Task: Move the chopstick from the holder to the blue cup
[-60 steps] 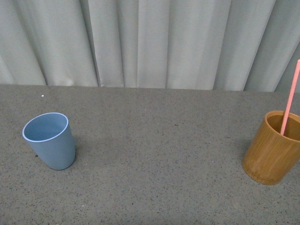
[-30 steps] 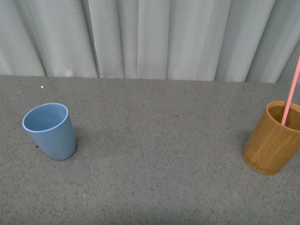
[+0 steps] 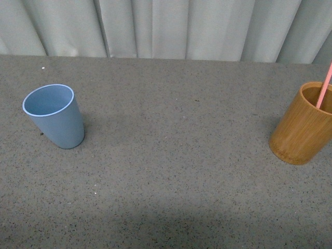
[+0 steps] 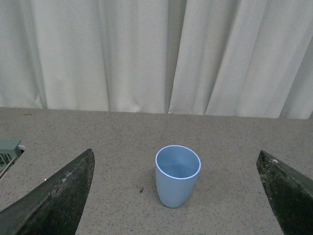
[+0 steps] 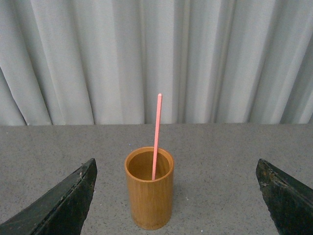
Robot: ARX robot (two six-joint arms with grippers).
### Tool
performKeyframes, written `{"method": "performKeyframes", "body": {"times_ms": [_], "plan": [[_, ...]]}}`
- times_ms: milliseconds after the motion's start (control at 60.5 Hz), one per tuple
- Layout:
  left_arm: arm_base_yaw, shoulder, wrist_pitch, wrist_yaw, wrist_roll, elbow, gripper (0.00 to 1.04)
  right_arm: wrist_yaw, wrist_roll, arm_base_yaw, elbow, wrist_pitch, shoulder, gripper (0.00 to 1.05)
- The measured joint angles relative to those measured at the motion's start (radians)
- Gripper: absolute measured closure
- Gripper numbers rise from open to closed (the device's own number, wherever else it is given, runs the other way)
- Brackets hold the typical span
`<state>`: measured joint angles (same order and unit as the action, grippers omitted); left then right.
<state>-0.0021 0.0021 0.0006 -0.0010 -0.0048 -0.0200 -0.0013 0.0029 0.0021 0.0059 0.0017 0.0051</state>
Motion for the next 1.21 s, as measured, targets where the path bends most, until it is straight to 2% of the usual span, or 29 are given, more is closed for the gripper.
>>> {"method": "performKeyframes", "body": {"times_ms": [1207], "plan": [[0.0,0.0,0.0,0.0,0.0,0.0,0.07,0.0,0.0,0.0,0.0,0.0,0.0,0.09]]}}
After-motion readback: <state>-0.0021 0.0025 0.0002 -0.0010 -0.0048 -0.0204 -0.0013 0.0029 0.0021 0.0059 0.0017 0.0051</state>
